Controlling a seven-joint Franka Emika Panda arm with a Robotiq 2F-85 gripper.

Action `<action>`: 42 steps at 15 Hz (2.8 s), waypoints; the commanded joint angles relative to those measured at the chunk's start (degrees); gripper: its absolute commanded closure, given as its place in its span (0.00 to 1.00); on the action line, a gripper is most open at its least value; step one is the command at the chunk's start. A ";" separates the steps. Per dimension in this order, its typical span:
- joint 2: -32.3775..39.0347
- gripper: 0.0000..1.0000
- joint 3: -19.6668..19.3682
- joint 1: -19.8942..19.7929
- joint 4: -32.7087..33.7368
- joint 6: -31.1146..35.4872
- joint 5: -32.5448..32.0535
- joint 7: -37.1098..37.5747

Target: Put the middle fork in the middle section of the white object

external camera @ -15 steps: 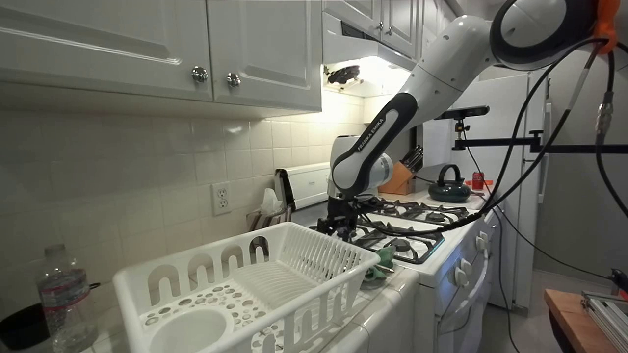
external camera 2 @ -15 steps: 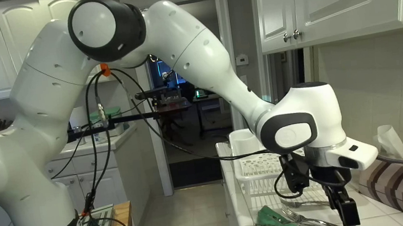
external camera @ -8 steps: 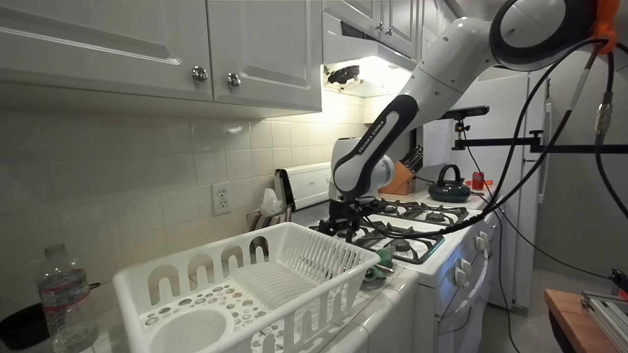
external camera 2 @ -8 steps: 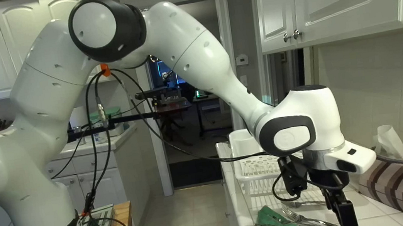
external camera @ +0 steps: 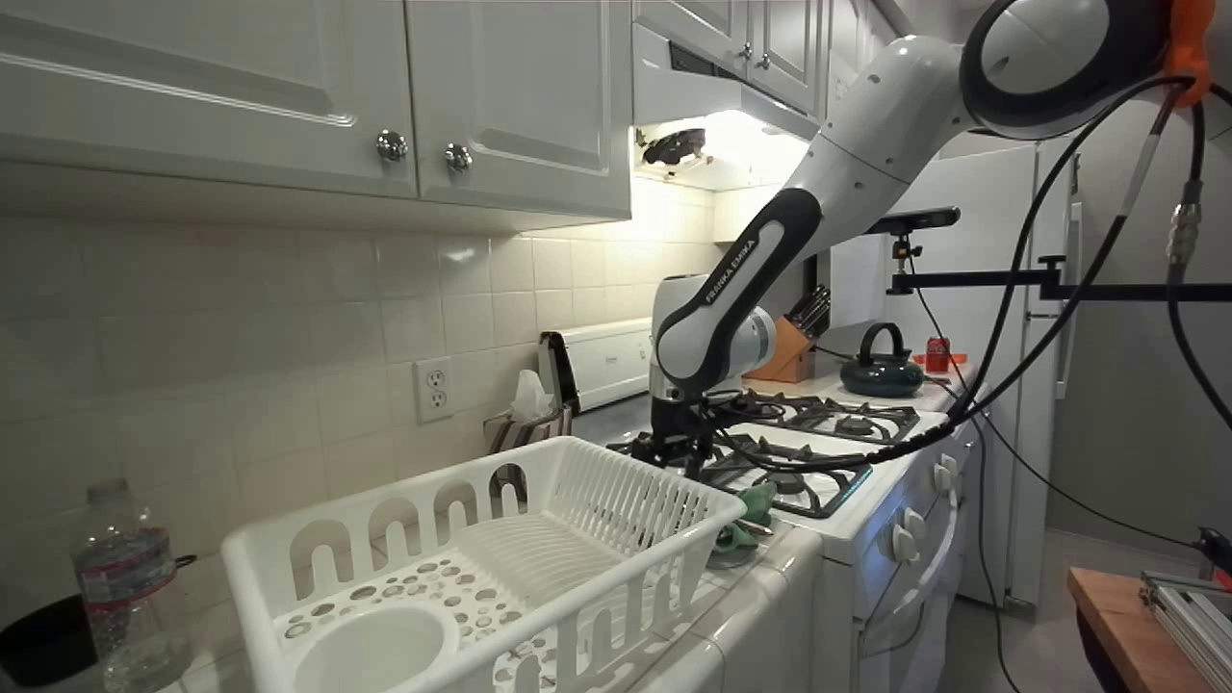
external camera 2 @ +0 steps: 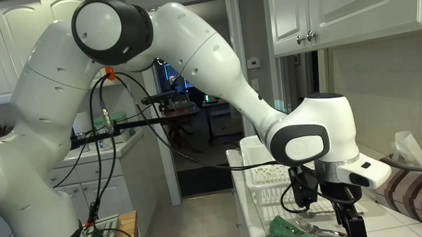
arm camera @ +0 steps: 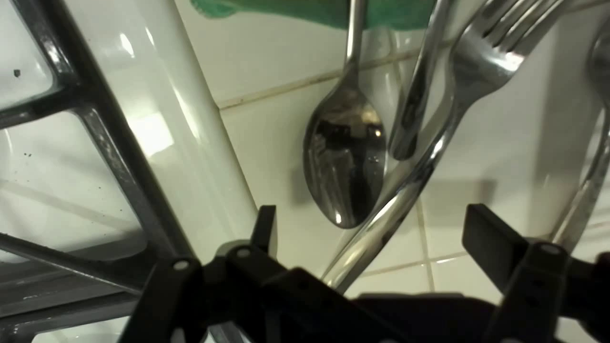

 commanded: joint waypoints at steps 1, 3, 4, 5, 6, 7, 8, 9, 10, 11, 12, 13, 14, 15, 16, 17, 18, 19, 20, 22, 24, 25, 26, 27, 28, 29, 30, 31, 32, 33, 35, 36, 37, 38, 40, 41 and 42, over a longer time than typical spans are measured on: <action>-0.24 0.00 0.49 -0.34 -0.14 -1.19 1.56 -0.08; -0.42 0.00 0.85 -0.63 -0.01 -2.06 2.02 -0.24; -0.70 0.00 0.58 -0.41 0.06 -3.17 2.01 0.30; -0.79 0.00 0.34 -0.26 0.24 -4.27 2.03 0.67; -0.99 0.00 0.37 -0.35 0.23 -4.97 2.19 0.63; -1.05 0.00 0.28 -0.33 0.26 -5.46 2.17 0.74; -0.95 0.00 0.15 -0.25 0.37 -5.68 2.07 0.93; -0.78 0.00 0.09 -0.22 0.41 -5.44 2.01 1.04; -0.60 0.00 0.16 -0.27 0.43 -4.99 2.05 1.02; -0.53 0.00 0.09 -0.20 0.45 -4.70 1.96 1.13; -0.50 0.00 0.08 -0.15 0.53 -4.51 1.94 1.21; -0.61 0.00 0.25 -0.26 0.62 -4.72 2.12 1.15; -0.88 0.00 0.37 -0.28 0.49 -4.31 2.21 1.07; -0.82 0.00 0.20 -0.09 0.62 -4.01 1.99 1.28; -0.65 0.00 0.24 -0.09 0.87 -3.83 2.00 1.25; -0.35 0.10 0.30 -0.10 1.13 -3.50 1.93 1.06; -0.14 0.17 0.29 -0.02 1.19 -2.98 1.77 0.94; 0.07 0.25 0.29 0.04 1.20 -2.31 1.63 0.77; 0.28 0.33 0.45 -0.09 1.31 -1.97 1.69 0.45; 0.63 0.37 0.38 -0.06 1.54 -1.36 1.57 0.46; 0.86 0.17 0.39 -0.14 1.63 -0.79 1.55 0.28; 0.96 0.08 0.29 -0.09 1.67 -0.59 1.44 0.31; 1.05 0.05 0.32 -0.14 1.70 -0.38 1.48 0.25; 1.22 0.00 0.27 -0.12 1.77 -0.16 1.42 0.26; 1.35 0.07 0.30 -0.16 1.84 0.04 1.44 0.19; 1.46 0.04 0.31 -0.18 1.90 0.11 1.45 0.17; 1.57 0.17 0.32 -0.19 1.94 0.27 1.46 0.15; 1.61 0.32 0.36 -0.22 1.92 0.42 1.49 0.09; 1.68 0.33 0.30 -0.18 1.95 0.51 1.44 0.13; 1.76 0.40 0.37 -0.25 2.00 0.67 1.50 0.03; 1.89 0.55 0.36 -0.27 2.01 1.06 1.47 -0.04; 1.97 0.62 0.32 -0.24 2.04 1.28 1.42 -0.04; 2.05 0.69 0.33 -0.26 2.09 1.41 1.44 -0.06; 2.16 0.76 0.28 -0.24 2.17 1.54 1.44 0.03; 2.32 0.90 0.22 -0.20 2.33 1.77 1.42 0.11; 2.36 0.98 0.22 -0.19 2.41 1.80 1.43 0.15; 2.40 0.99 0.18 -0.16 2.56 1.70 1.44 0.26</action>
